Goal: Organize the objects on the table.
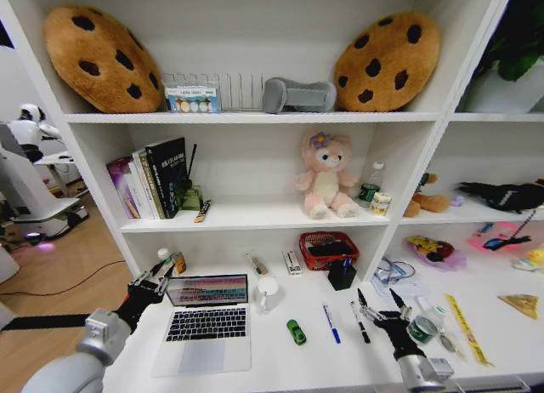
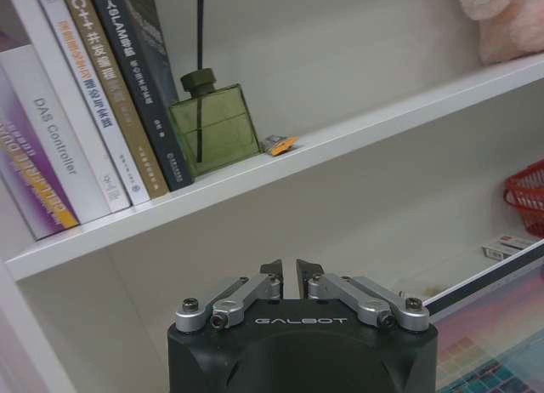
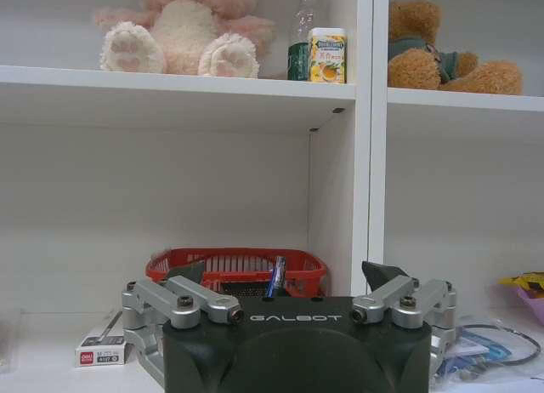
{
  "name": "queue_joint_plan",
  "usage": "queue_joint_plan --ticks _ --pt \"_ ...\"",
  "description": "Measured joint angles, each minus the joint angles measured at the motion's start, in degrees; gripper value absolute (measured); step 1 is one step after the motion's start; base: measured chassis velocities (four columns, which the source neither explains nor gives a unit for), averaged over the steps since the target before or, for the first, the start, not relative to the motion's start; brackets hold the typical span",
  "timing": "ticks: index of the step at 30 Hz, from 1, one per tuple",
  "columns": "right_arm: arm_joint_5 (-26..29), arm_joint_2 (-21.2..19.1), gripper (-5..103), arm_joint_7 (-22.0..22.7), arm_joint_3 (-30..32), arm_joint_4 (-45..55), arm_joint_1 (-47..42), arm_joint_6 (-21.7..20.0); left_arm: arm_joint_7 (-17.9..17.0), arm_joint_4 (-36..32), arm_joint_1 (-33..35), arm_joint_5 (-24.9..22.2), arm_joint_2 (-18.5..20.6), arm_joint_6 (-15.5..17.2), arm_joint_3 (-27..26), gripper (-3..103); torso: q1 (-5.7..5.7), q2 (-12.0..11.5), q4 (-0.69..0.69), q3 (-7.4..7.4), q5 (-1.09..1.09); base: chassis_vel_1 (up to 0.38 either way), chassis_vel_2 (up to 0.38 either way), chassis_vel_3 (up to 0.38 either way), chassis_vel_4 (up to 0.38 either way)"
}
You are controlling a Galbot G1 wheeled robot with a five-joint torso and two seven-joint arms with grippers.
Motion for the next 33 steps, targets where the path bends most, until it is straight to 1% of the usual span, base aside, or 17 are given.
queue_joint_plan --ticks 1,2,3,4,6,7,10,13,15,17,18,20,21,23,24,26,33 --pt "0.00 0.00 100 0.00 0.00 0.00 0.00 0.00 0.00 0.00 0.00 0.00 0.00 0.00 0.00 11 0.00 0.00 0.00 0.00 0.00 0.000 0.000 0.000 0.000" --pt "-0.09 0.28 100 0.02 -0.10 -0.14 -0.06 0.14 0.00 0.27 -0.48 -1.19 2.61 0.14 0.04 11 0.00 0.00 0.00 0.00 -0.01 0.000 0.000 0.000 0.000" --pt "-0.20 0.57 100 0.05 -0.21 -0.32 -0.08 0.32 -0.01 0.61 -1.05 -1.96 5.33 0.22 0.31 6 0.00 0.00 -0.02 0.00 0.01 0.000 0.000 0.000 0.000" --pt "-0.20 0.57 100 0.05 -0.21 -0.32 -0.08 0.32 -0.01 0.61 -1.05 -1.96 5.33 0.22 0.31 6 0.00 0.00 -0.02 0.00 0.01 0.000 0.000 0.000 0.000" --pt "-0.19 0.73 100 0.23 -0.60 -0.68 0.09 0.45 0.17 1.02 -1.30 -2.75 9.32 0.30 0.77 1 0.00 0.00 -0.05 0.00 0.01 0.000 0.000 0.000 0.000" --pt "-0.11 0.68 100 0.36 -0.93 -1.03 0.49 0.53 0.42 1.54 -1.29 -3.19 12.00 0.36 1.18 0 0.00 0.00 -0.01 0.00 0.01 0.000 0.000 0.000 0.000" --pt "-0.03 0.64 100 0.40 -1.06 -1.24 0.54 0.61 0.47 1.93 -1.28 -3.47 13.16 0.37 1.39 0 0.00 0.00 0.00 0.00 0.01 0.000 0.000 0.000 0.000" --pt "0.07 0.65 100 0.48 -1.24 -2.46 0.40 1.53 0.44 3.64 -0.83 -6.48 17.87 0.66 2.08 0 -0.01 0.00 0.00 0.00 0.00 0.000 0.000 0.000 0.000" --pt "0.05 0.76 100 0.50 -1.27 -2.63 0.34 1.70 0.48 4.20 -0.83 -6.90 18.84 0.66 2.08 0 -0.01 0.00 -0.01 0.00 0.00 0.000 0.000 0.000 0.000" --pt "-0.07 1.46 100 0.59 -1.51 -2.98 0.22 1.98 0.90 5.87 -1.07 -9.28 22.66 0.65 1.86 0 -0.01 0.00 0.00 0.00 -0.01 0.000 0.000 0.000 0.000" --pt "-0.07 1.46 100 0.59 -1.51 -2.98 0.22 1.98 0.90 5.87 -1.07 -9.28 22.66 0.65 1.86 0 -0.01 0.00 0.00 0.00 -0.01 0.000 0.000 0.000 0.000" --pt "-0.22 2.01 100 0.69 -1.88 -3.22 0.23 2.07 1.44 6.82 -1.59 -11.70 26.87 0.58 1.34 0 -0.01 0.00 -0.01 0.00 0.01 0.000 0.000 0.000 0.000" --pt "-0.22 2.01 100 0.69 -1.88 -3.22 0.23 2.07 1.44 6.82 -1.59 -11.70 26.87 0.58 1.34 0 -0.01 0.00 -0.01 0.00 0.01 0.000 0.000 0.000 0.000" --pt "-0.30 2.43 100 0.75 -2.37 -3.77 0.54 2.24 2.03 7.98 -1.90 -13.22 31.67 0.30 1.15 0 -0.01 -0.01 -0.03 0.00 0.02 0.000 0.000 0.000 0.000" --pt "-0.30 2.43 100 0.75 -2.37 -3.77 0.54 2.24 2.03 7.98 -1.90 -13.22 31.67 0.30 1.15 0 -0.01 -0.01 -0.03 0.00 0.02 0.000 0.000 0.000 0.000" --pt "-0.22 2.49 100 0.87 -2.39 -4.03 0.72 2.39 2.55 8.95 -1.38 -13.26 34.32 -0.04 1.34 0 0.00 0.00 -0.02 0.00 0.02 0.000 0.000 0.000 0.000" --pt "0.09 2.30 100 1.26 -2.13 -4.53 0.97 2.65 3.29 9.39 0.18 -12.44 35.97 -0.30 2.41 0 -0.01 0.00 0.00 0.00 0.00 0.000 0.000 0.000 0.000"
